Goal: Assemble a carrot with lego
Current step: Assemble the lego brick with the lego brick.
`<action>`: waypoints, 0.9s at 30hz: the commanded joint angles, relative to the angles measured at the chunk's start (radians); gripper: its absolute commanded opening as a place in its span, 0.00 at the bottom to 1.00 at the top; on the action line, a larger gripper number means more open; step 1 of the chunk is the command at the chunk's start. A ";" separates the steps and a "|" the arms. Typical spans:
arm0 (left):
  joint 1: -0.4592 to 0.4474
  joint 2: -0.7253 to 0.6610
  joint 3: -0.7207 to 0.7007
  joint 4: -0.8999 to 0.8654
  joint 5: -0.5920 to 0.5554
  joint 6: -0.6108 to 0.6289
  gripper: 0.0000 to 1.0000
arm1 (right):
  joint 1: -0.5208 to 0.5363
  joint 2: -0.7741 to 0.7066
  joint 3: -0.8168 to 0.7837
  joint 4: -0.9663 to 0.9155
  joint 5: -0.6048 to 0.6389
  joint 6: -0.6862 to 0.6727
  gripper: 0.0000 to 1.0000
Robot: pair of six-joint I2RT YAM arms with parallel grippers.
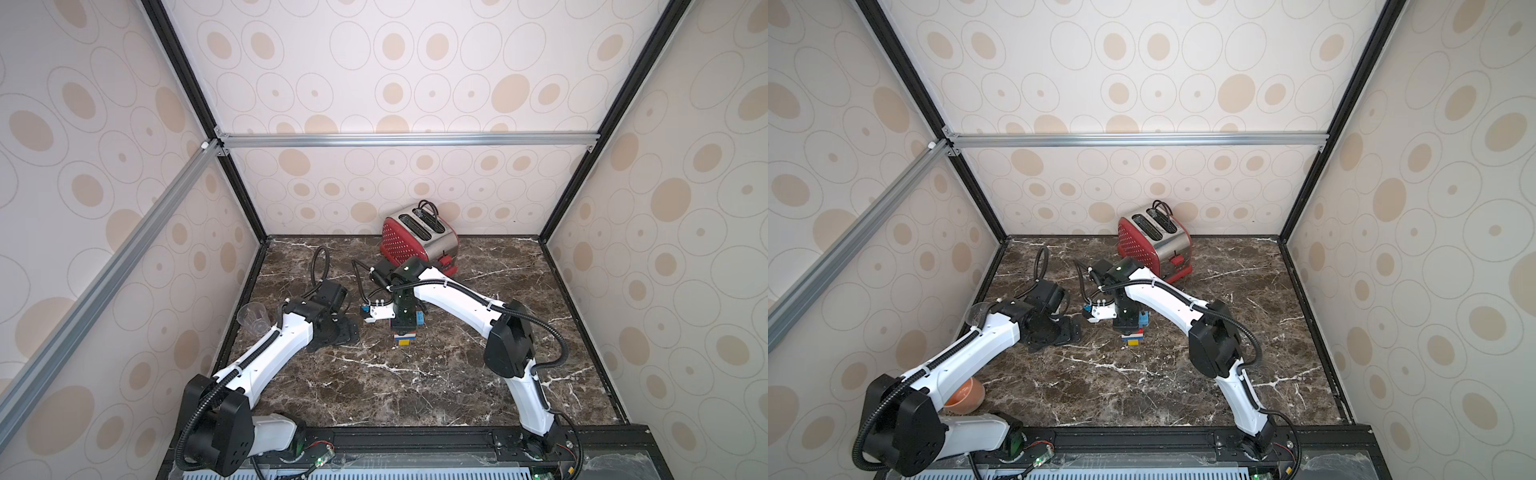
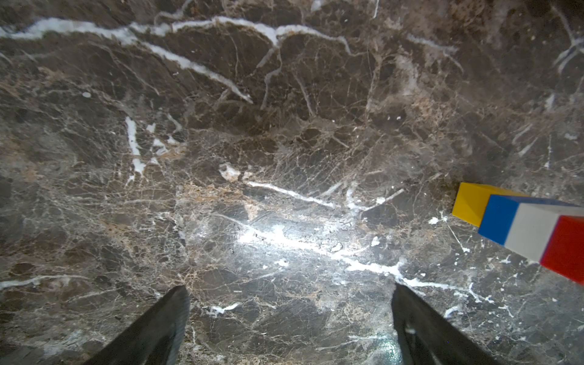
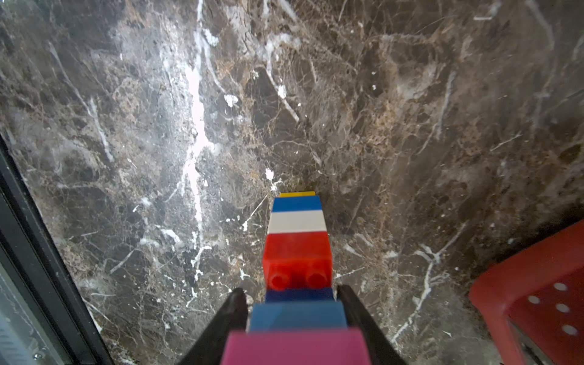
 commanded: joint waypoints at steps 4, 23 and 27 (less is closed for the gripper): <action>0.007 -0.001 0.039 -0.019 -0.019 -0.010 0.99 | -0.006 -0.025 0.021 -0.014 -0.039 -0.013 0.65; 0.007 0.000 0.065 -0.032 -0.024 0.008 0.99 | -0.147 -0.674 -0.772 0.800 -0.123 0.246 1.00; 0.007 0.009 0.074 -0.031 -0.024 0.007 0.99 | -0.253 -0.803 -0.976 0.934 -0.249 0.357 1.00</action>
